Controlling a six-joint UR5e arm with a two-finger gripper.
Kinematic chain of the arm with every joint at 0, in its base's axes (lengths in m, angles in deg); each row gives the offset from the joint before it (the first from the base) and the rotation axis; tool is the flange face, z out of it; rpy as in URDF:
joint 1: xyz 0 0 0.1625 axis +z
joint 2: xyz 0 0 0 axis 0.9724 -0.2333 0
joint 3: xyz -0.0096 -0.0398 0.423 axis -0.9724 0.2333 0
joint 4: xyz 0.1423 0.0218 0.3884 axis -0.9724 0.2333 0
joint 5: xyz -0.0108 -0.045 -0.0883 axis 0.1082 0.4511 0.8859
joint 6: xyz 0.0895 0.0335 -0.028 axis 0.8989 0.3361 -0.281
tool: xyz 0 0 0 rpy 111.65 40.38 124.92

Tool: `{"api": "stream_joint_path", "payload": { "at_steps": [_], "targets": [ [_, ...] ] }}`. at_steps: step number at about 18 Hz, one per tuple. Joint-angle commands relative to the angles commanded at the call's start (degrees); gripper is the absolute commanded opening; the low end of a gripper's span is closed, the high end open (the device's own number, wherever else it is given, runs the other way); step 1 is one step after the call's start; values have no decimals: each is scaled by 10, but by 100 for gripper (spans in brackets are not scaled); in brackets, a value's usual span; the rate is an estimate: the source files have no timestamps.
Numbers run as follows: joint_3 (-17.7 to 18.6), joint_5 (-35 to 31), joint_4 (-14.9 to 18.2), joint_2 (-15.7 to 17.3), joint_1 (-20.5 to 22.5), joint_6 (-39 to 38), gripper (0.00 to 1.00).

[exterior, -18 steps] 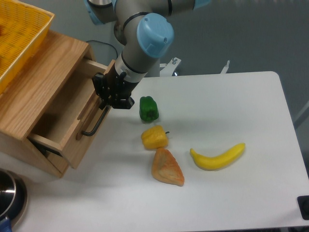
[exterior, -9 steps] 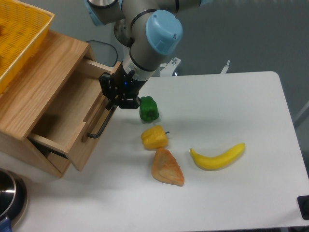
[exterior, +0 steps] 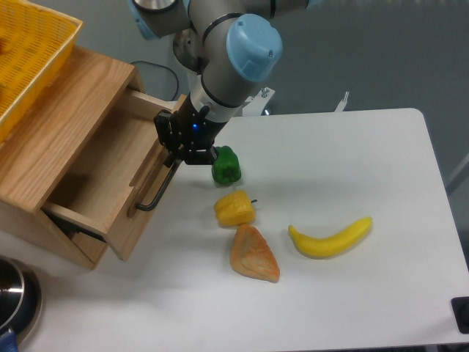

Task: Slide open the top drawer
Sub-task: 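Pull the handle outward from the cabinet, sliding the drawer open, then open the gripper and release the drawer handle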

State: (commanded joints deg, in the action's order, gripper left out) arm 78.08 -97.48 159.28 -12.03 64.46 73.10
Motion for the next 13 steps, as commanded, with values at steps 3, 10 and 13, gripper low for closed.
{"api": "stream_joint_path", "payload": {
  "at_steps": [3,10,13],
  "targets": [
    [-1,0,0,0,3,0,0],
    [-4,-1,0,0,11,0,0],
    [-5,-1,0,0,15,1,0]
  ]
}}
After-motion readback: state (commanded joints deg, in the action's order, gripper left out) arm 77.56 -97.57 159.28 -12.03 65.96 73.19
